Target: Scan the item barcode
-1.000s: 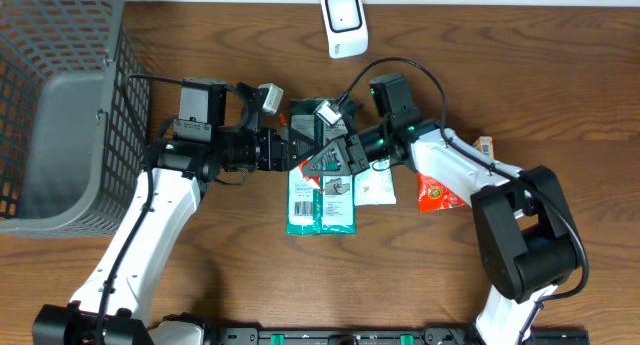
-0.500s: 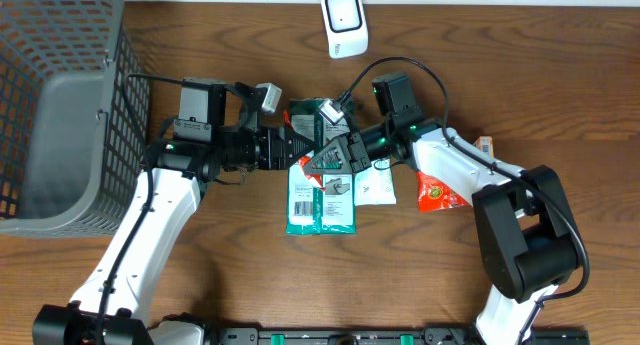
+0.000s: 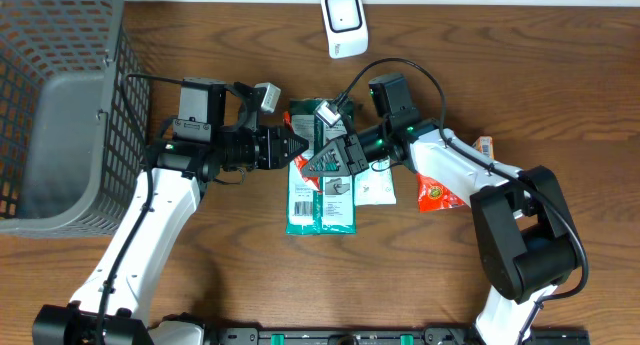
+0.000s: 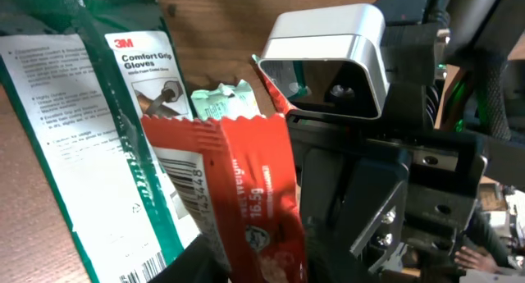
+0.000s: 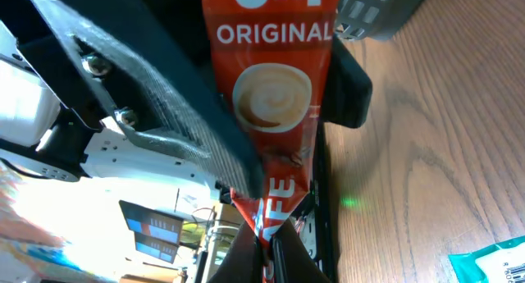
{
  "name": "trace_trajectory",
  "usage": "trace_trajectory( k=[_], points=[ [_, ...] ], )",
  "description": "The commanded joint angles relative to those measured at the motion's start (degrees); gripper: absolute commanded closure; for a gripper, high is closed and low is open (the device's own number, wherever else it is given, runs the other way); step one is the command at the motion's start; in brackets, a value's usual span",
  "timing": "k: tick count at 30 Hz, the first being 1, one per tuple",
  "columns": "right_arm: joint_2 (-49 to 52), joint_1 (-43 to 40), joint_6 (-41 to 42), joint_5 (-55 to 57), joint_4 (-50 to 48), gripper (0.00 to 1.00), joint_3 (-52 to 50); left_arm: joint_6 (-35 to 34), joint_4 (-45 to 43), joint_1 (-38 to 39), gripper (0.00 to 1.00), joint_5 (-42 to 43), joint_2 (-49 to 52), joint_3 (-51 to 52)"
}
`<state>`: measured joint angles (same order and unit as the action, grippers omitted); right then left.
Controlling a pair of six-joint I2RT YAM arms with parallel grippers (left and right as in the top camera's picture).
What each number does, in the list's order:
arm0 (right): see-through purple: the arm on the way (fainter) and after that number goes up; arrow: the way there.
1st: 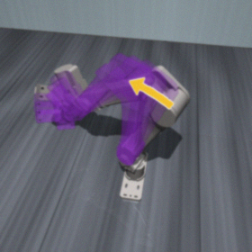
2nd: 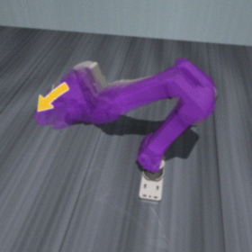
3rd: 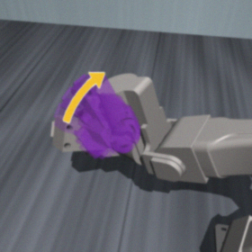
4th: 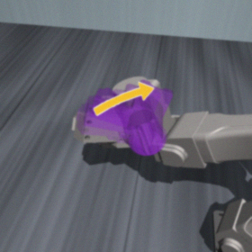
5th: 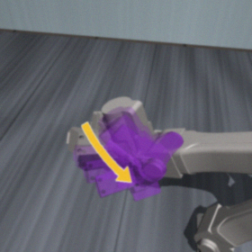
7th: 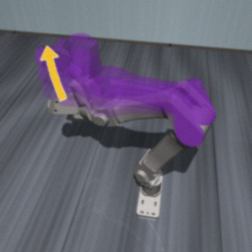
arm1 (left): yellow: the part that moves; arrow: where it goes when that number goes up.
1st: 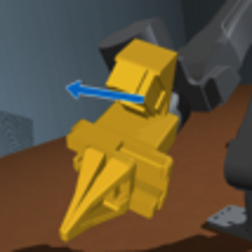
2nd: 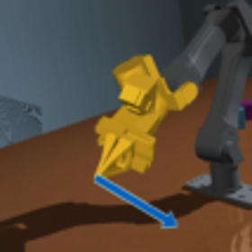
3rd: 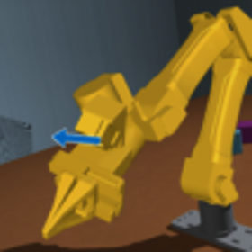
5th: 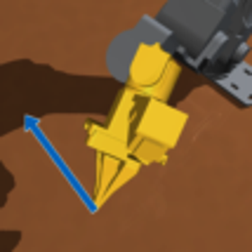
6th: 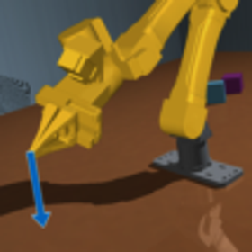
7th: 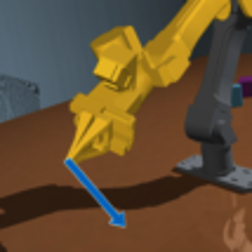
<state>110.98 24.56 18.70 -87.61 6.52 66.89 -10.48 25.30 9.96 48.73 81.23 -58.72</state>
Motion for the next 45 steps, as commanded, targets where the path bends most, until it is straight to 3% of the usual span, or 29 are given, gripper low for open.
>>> trace_trajectory(
  k=[1, 6, 13, 22, 27, 33, 38, 45],
  points=[
    [0.68, 0.2, 0.13, -0.72, -0.15, 0.97, 0.13, 0.39, 0.02, -0.13, 0.76, -1.73, 0.42, 0.48],
    [0.68, -0.07, 0.13, 3.13, -0.13, 0.92, 0.13, 0.28, 1.46, -0.13, 0.86, -6.6, 0.42, 0.48],
    [0.68, -1.05, 0.13, 12.9, -0.07, 0.72, 0.11, -2.45, 3.39, -0.13, 0.87, -10.88, 0.44, 0.48],
    [0.68, -1.38, -0.11, 30.18, 5.77, 0.71, 0.11, -11.47, 8.2, 0.72, 0.88, -24.22, 0.44, 0.48],
    [0.68, -1.38, -0.09, 43.67, 15.26, 0.72, 0.13, -14.88, 10.32, 4.87, 0.87, -35.89, 0.44, 0.48],
    [-0.72, -1.38, -0.57, 50.14, 22.14, 0.7, 0.15, -18.05, 10.43, 10.38, 0.88, -45.22, 0.55, 0.48],
    [-3.5, -1.44, -0.52, 51.87, 23.04, 0.69, 0.2, -20.65, 8.79, 13.4, 0.87, -46.42, 4.31, 0.48],
    [-9.07, -1.44, -0.55, 62.49, 26.73, 0.68, 0.2, -22.01, 3.39, 16.44, 0.86, -42.75, 11.1, 0.48]
  ],
)
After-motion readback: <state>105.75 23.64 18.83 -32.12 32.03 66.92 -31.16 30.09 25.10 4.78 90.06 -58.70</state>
